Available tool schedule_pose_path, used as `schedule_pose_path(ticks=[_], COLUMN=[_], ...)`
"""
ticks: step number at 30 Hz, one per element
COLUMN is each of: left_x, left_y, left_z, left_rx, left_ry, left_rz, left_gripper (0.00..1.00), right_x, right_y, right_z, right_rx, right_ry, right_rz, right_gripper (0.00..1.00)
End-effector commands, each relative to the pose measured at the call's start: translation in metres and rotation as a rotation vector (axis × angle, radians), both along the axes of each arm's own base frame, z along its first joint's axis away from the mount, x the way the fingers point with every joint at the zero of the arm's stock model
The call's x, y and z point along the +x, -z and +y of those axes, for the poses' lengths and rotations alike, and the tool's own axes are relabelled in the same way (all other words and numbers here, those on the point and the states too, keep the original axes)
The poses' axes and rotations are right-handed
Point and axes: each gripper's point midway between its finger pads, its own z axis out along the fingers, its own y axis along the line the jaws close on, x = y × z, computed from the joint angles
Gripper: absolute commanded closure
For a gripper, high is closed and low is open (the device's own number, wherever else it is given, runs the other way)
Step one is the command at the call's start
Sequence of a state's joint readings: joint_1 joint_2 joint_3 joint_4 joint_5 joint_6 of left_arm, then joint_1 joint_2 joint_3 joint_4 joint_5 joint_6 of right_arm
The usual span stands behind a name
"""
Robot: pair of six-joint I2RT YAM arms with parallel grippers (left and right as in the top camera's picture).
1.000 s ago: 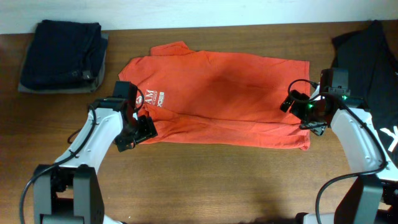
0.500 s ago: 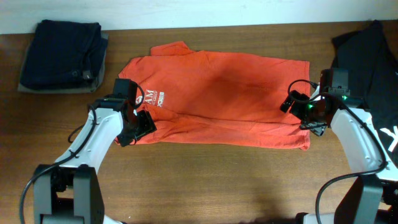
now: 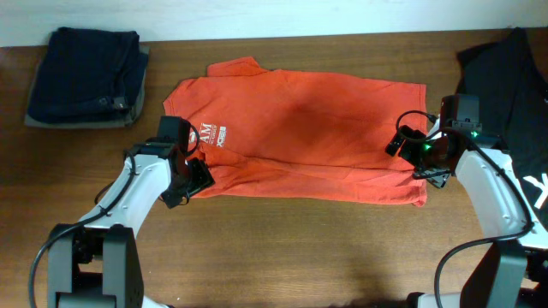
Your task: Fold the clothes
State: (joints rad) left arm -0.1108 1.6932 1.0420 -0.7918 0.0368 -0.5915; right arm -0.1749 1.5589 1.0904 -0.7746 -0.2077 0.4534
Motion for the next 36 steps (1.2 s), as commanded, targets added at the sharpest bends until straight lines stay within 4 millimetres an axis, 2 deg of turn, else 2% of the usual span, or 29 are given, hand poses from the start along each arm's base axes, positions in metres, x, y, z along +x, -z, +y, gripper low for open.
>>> schedule_pose_path(ticks=[1,9,13,15,16,26,32,36], left_x=[0.002,0.011,0.014,0.018,0.02,0.061,0.077,0.087], left_y=[0.0,-0.001,-0.002,-0.003,-0.005,-0.04,-0.047,-0.05], left_z=[0.0,-0.001,-0.001,-0.003,-0.005,-0.01,-0.009,0.0], left_rx=[-0.005,-0.009,-0.01,-0.018,-0.03,-0.051,-0.048,0.008], left_ry=[-0.014,-0.014,-0.014,-0.013,-0.011,-0.009,-0.011,-0.029], left_rz=[-0.011,-0.047,-0.062,-0.075,-0.082,-0.214,-0.288,-0.333], left_gripper=[0.36,0.58,0.8,0.95,0.98,0.99,0.99,0.99], right_x=[0.003,0.0,-0.001,-0.001,-0.001,-0.001,-0.001,-0.001], right_y=[0.003,0.021,0.025,0.025,0.025,0.025,0.025,0.025], right_z=[0.001,0.001,0.001,0.001,0.001,0.001,0.001,0.001], right_rx=[-0.012,-0.001,0.002,0.002,0.002,0.002,0.002,0.002], right_ry=[-0.016,-0.016,-0.016,-0.016,-0.016,-0.016,-0.016,-0.016], right_rz=[0.008,0.067,0.08,0.079,0.079,0.081,0.082,0.081], right_gripper=[0.01,0.01,0.01,0.01,0.01,0.01,0.01,0.01])
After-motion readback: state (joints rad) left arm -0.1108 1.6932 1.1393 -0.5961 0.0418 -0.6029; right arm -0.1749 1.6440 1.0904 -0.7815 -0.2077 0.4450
